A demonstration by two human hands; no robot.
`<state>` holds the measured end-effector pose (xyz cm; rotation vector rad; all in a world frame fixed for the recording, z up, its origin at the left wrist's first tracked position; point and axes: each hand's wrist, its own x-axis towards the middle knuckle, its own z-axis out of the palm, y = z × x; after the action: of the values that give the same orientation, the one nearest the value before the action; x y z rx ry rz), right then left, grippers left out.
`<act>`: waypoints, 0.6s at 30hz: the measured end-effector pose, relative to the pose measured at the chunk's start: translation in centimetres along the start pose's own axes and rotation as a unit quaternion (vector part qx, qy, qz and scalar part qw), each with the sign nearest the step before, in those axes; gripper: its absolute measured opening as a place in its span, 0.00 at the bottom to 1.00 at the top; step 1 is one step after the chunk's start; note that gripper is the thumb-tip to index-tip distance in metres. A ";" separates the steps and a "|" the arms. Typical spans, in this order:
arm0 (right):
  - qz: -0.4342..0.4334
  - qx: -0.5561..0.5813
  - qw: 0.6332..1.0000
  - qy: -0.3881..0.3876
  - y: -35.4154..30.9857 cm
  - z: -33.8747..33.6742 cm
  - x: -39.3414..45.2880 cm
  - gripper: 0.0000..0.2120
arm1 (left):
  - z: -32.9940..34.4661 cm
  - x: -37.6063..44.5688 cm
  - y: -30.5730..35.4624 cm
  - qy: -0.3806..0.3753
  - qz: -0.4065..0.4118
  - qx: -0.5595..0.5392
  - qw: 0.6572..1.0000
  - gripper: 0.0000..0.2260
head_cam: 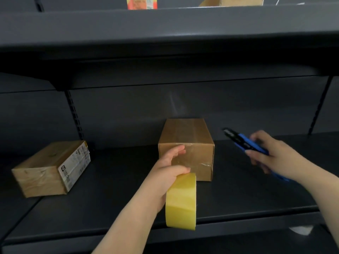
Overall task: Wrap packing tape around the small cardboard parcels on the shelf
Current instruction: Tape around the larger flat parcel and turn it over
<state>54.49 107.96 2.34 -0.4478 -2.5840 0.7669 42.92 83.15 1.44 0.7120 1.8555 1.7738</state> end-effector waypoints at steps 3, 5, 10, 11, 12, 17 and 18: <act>-0.140 -0.101 0.982 -0.083 -5.0 -0.5 -0.9 0.09 | 0.1 -0.1 0.2 0.000 -0.003 -0.011 1.000 0.26; -0.176 -0.216 0.955 -0.103 -7.7 -0.5 -1.4 0.12 | 0.1 -0.2 0.3 -0.001 -0.011 -0.020 1.000 0.26; -0.201 -0.374 0.900 -0.094 -8.9 0.6 -1.5 0.17 | 0.0 -0.2 0.4 0.000 -0.012 -0.017 1.000 0.26; -0.188 -0.393 0.894 -0.099 -8.3 0.5 -1.5 0.17 | -0.1 -0.2 0.4 -0.003 -0.011 -0.010 1.000 0.26; -0.175 -0.417 0.886 -0.103 -7.6 0.3 -1.5 0.17 | -0.1 -0.2 0.4 -0.006 -0.008 -0.002 1.000 0.26; -0.119 -0.169 0.976 -0.063 -3.9 -2.2 -3.1 0.17 | -0.1 0.1 0.5 -0.009 -0.003 0.014 1.000 0.27; -0.104 -0.073 0.991 -0.047 -3.1 -2.6 -3.2 0.23 | -0.1 0.1 0.5 -0.007 -0.003 0.015 1.000 0.27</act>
<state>57.94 105.35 5.19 -0.1834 -2.7315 0.5429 42.81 83.16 1.93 0.7272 1.8764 1.7355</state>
